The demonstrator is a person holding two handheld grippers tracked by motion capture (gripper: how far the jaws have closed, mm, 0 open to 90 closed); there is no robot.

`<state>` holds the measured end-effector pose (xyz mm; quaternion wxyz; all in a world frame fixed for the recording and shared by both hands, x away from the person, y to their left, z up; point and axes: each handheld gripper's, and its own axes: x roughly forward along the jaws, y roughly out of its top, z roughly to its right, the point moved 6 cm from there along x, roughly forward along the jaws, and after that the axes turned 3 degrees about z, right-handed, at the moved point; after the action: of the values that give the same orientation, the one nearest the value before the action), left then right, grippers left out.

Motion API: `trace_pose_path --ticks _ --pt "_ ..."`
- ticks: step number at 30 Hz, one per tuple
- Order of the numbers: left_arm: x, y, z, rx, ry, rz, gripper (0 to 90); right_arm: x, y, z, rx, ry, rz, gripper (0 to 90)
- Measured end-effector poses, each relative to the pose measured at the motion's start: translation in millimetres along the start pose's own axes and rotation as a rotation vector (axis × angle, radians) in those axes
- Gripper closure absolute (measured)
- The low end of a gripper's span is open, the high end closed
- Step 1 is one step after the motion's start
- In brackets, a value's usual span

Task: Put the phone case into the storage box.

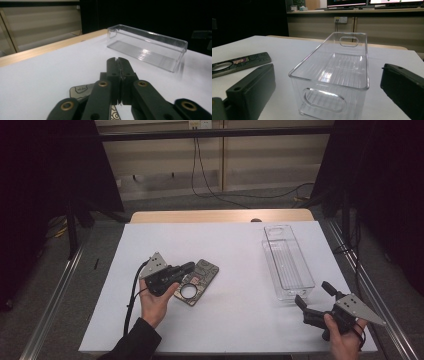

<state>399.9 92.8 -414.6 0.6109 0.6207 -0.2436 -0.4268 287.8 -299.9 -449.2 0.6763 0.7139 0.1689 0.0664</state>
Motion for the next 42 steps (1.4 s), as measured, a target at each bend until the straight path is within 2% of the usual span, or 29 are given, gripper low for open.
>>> trace_pose_path --ticks 7,8,10,11,12,13,14,15,16,17,18,21,24,25,26,27,29,30,31,32,34,36,37,39,42 --pt "2.7 -0.9 5.8 -0.012 -0.037 -0.055 90.0 -0.4 0.0 1.4 0.009 -0.005 0.002 0.0" --pt "3.2 -2.2 8.1 -0.006 -0.046 -0.085 90.0 -0.1 -0.1 -0.1 -0.003 0.006 -0.002 0.0" --pt "4.4 -4.6 10.4 -0.041 -0.065 -0.113 90.0 0.0 0.5 -1.6 -0.005 0.009 0.003 0.0" --pt "4.4 -4.6 10.4 -0.041 -0.065 -0.113 90.0 0.0 0.5 -1.6 -0.005 0.009 0.003 0.0" --pt "6.2 -6.1 12.4 -0.024 -0.071 -0.150 90.0 0.9 -0.3 -0.9 -0.001 0.009 -0.002 0.0" --pt "6.2 -6.1 12.4 -0.024 -0.071 -0.150 90.0 0.9 -0.2 -0.8 0.001 0.009 -0.002 0.0" --pt "6.3 -8.1 13.2 -0.026 -0.070 -0.182 90.0 0.4 -0.1 -0.8 -0.001 0.009 0.001 0.0" --pt "6.3 -8.1 13.2 -0.026 -0.070 -0.182 90.0 0.4 -0.1 -0.8 -0.001 0.009 0.001 0.0" --pt "7.8 -10.8 14.8 -0.050 -0.094 -0.214 90.0 -0.5 0.4 -0.7 0.000 0.009 0.004 0.0" --pt "7.8 -10.8 14.8 -0.050 -0.094 -0.214 90.0 -0.5 0.4 -0.7 0.000 0.009 0.004 0.0" --pt "10.1 -14.0 16.6 -0.035 -0.093 -0.252 90.0 0.3 -0.2 0.1 0.008 0.007 0.001 0.0" --pt "11.5 -15.5 17.2 -0.031 -0.070 -0.267 90.0 0.2 -0.2 -0.8 0.008 0.011 0.000 0.0" --pt "11.6 -18.6 17.4 -0.042 -0.077 -0.310 90.0 0.8 -0.6 -2.0 -0.004 0.017 -0.005 0.0" --pt "11.6 -18.6 17.4 -0.042 -0.077 -0.310 90.0 0.8 -0.6 -2.0 -0.004 0.017 -0.005 0.0" --pt "10.6 -22.8 18.8 -0.047 -0.089 -0.355 90.0 1.1 -0.5 -2.3 0.000 0.018 -0.005 0.0" --pt "10.2 -24.2 19.3 -0.040 -0.088 -0.373 90.0 0.9 -0.3 -2.1 -0.006 0.017 -0.003 0.0" --pt "10.2 -25.6 20.2 -0.037 -0.090 -0.384 90.0 0.7 -0.2 -2.2 -0.003 0.016 -0.002 0.0" --pt "11.0 -28.7 21.6 -0.049 -0.100 -0.416 90.0 0.6 -0.1 -2.0 0.000 0.013 -0.001 0.0" --pt "11.0 -28.7 21.6 -0.049 -0.100 -0.416 90.0 0.6 -0.1 -2.0 0.000 0.013 -0.001 0.0" --pt "12.0 -30.6 22.5 -0.045 -0.107 -0.433 90.0 0.6 0.0 -1.8 -0.001 0.013 -0.001 0.0" --pt "14.6 -36.1 24.4 -0.066 -0.124 -0.481 90.0 0.4 -0.1 -2.3 -0.004 0.016 -0.002 0.0" --pt "15.5 -37.6 24.2 -0.071 -0.116 -0.488 90.0 0.7 0.0 -2.0 0.001 0.014 -0.001 0.0" --pt "16.9 -40.2 24.1 -0.090 -0.106 -0.514 90.0 0.6 -0.2 -1.6 0.000 0.014 -0.001 0.0" --pt "18.2 -43.0 25.1 -0.093 -0.125 -0.539 90.0 0.4 0.1 -1.5 0.000 0.013 0.002 0.0" --pt "20.3 -48.0 24.9 -0.093 -0.131 -0.565 90.0 0.6 -0.1 -1.4 -0.002 0.014 0.000 0.0"
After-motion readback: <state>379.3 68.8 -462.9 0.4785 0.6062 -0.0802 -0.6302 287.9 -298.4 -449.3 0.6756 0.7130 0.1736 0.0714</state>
